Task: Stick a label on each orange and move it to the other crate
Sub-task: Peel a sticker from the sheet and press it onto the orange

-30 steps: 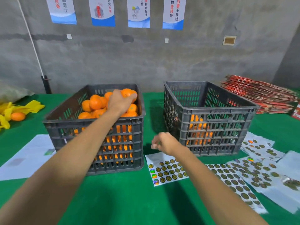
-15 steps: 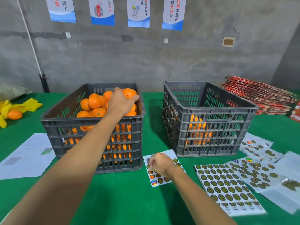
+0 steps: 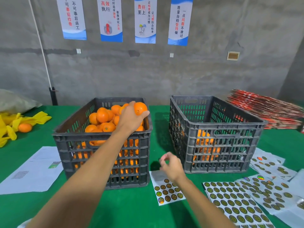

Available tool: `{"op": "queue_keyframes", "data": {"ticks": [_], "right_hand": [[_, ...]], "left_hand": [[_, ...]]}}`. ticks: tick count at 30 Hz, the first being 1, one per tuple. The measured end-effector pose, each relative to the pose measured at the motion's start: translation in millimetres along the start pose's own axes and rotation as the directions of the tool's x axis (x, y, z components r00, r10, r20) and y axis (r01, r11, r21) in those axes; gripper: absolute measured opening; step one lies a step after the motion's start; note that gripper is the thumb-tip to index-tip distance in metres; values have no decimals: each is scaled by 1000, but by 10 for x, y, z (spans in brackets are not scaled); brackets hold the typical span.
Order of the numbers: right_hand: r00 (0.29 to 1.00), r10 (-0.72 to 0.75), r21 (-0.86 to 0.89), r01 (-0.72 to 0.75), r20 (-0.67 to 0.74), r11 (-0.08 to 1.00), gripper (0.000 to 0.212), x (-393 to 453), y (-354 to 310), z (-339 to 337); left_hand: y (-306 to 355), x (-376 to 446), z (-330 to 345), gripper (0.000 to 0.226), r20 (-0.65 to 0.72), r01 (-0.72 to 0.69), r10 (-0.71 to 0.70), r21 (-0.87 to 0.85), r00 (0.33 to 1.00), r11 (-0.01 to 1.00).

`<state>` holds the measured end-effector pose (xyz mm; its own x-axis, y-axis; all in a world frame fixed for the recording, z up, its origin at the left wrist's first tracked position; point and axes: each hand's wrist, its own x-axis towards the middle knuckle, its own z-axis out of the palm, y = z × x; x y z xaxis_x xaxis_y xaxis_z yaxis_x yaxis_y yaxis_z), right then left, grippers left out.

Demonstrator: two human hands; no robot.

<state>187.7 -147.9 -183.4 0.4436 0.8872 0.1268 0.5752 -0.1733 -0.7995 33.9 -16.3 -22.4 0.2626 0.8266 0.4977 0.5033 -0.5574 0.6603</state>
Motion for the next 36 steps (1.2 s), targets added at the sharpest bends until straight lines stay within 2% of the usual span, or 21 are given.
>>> {"op": "queue_keyframes", "data": {"ticks": [3, 5, 7, 10, 15, 21, 25, 27, 28, 30, 31, 34, 36], "right_hand": [[947, -61, 208, 132, -317, 969, 5, 180, -386, -289], [911, -128, 335, 271, -392, 902, 6, 289, -719, -490], [893, -195, 410, 368, -405, 835, 7, 363, -1040, -653], [894, -276, 440, 419, -352, 795, 8, 432, -1370, -780], [926, -304, 386, 370, -223, 845, 13, 468, -1535, -752], [926, -271, 368, 356, -263, 859, 13, 459, -1540, -698], [940, -243, 410, 325, -239, 852, 12, 424, -1557, -771], [952, -209, 405, 285, -222, 869, 20, 423, -1568, -816], [965, -173, 417, 243, -199, 876, 32, 422, -1573, -835], [994, -77, 551, 109, -81, 827, 63, 436, -1561, -881], [998, -67, 630, 47, 8, 775, 70, 449, -1541, -907], [962, -166, 757, -58, 217, 651, 59, 463, -1476, -934], [945, -190, 779, -95, 266, 620, 51, 467, -1465, -894]], "left_hand": [[14, -16, -12, 71, 42, -84, 86, -46, 995, 995], [22, -24, -13, 65, 47, -137, 140, -54, 989, 989], [43, -41, -20, 65, 52, -145, 149, -80, 987, 986], [78, -70, -33, 68, 60, -144, 154, -148, 986, 978], [127, -95, -61, 76, 83, -119, 149, -285, 985, 951], [112, -115, -81, 76, 140, -102, 159, -344, 977, 933], [89, -91, -75, 77, 148, -95, 157, -360, 977, 928], [95, -85, -74, 80, 159, -71, 138, -369, 977, 927], [95, -82, -75, 81, 161, -63, 133, -377, 978, 924], [91, -86, -79, 83, 161, -61, 139, -416, 977, 908], [91, -93, -85, 83, 167, -61, 148, -439, 975, 896], [120, -115, -112, 83, 191, -43, 166, -524, 967, 851], [135, -122, -126, 80, 177, -57, 182, -546, 967, 836]]}}
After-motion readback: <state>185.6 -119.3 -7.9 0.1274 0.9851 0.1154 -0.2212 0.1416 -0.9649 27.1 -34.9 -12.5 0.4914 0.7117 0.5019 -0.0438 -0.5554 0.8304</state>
